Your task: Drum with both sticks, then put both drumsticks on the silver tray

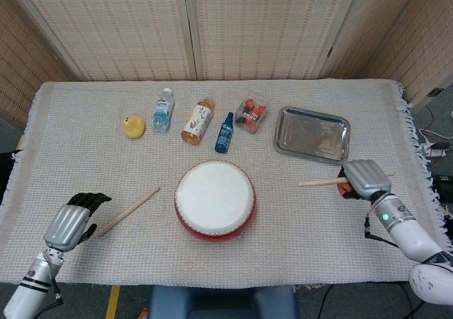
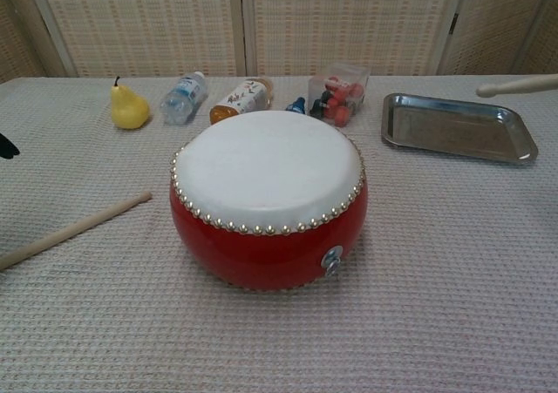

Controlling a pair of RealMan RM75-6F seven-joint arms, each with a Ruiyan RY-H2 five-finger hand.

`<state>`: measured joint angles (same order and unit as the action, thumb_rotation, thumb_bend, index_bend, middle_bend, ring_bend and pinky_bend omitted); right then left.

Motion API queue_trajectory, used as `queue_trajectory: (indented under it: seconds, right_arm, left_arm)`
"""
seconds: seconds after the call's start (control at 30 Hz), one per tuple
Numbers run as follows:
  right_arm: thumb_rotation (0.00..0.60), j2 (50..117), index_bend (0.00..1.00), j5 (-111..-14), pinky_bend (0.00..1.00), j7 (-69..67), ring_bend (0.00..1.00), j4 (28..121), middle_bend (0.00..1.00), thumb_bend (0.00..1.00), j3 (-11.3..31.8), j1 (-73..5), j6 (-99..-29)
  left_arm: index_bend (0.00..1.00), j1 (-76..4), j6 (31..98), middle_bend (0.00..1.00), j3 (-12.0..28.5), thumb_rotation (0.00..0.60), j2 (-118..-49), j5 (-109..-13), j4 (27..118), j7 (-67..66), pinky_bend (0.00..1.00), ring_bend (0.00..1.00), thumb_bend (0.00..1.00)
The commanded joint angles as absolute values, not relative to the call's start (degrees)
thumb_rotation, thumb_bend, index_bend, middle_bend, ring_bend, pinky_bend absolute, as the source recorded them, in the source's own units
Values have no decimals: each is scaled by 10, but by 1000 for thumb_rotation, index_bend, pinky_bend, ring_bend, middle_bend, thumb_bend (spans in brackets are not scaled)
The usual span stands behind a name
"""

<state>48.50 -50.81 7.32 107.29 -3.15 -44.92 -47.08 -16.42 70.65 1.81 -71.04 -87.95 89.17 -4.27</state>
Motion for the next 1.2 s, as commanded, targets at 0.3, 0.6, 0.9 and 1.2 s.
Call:
queue_trajectory:
  seconds: [0.3, 0.6, 0.9, 1.2]
  right_arm:
    - [600, 473, 1000, -554, 1000, 37, 1000, 1075, 1000, 816, -13, -408, -473]
    - [600, 470, 1000, -588, 1000, -1, 1000, 1068, 1000, 816, 4, -383, -465]
    - [600, 470, 1000, -613, 1000, -30, 1000, 1062, 1000, 816, 18, -365, -458]
    - [600, 469, 1000, -630, 1000, -52, 1000, 1059, 1000, 816, 32, -355, -449]
  left_arm:
    - [300, -191, 624, 224, 24, 600, -785, -772, 868, -127, 206, 215, 287]
    - [229, -192, 604, 158, 21, 600, -796, -715, 870, -159, 155, 157, 287]
    - [314, -195, 598, 159, 23, 600, -807, -692, 847, -153, 149, 145, 297]
    - [497, -195, 596, 195, 19, 600, -807, -695, 828, -132, 148, 145, 351]
